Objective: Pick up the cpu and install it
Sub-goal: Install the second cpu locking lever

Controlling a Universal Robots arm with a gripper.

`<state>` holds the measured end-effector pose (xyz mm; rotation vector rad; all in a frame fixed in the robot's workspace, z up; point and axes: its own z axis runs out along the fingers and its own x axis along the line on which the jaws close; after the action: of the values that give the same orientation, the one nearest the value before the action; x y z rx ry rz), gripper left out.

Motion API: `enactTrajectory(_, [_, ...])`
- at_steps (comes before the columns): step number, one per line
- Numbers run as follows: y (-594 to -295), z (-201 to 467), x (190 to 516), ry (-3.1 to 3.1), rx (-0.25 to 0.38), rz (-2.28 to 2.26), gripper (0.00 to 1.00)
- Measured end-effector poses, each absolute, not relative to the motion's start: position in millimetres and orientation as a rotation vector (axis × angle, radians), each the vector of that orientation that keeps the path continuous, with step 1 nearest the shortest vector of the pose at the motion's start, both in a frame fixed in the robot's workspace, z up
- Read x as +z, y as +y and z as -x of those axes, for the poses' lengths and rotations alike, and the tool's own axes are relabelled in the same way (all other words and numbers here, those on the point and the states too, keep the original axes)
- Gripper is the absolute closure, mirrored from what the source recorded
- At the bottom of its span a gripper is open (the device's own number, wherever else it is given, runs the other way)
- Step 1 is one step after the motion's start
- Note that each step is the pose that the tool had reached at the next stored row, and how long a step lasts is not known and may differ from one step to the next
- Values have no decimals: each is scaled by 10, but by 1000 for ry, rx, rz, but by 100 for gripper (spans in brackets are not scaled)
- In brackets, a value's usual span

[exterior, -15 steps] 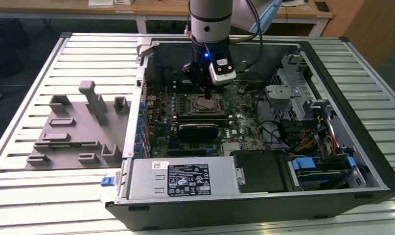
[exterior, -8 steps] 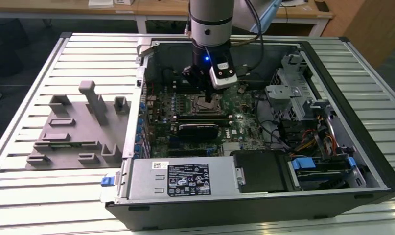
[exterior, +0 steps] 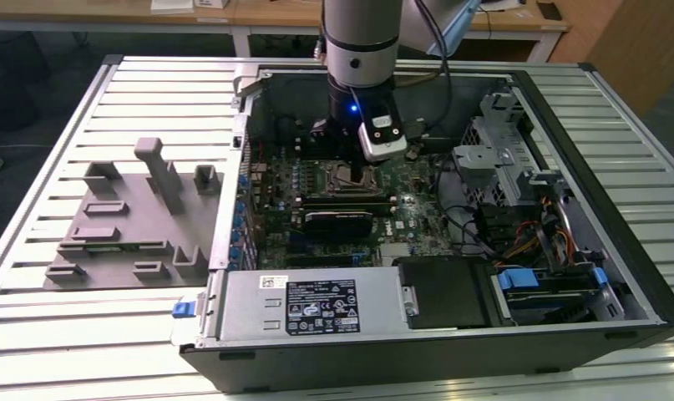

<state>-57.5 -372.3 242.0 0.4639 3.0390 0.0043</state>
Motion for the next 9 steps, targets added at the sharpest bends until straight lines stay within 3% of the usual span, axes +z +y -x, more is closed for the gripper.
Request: enactTrajectory(9, [-3741, 607, 2373, 3056, 9, -338, 89])
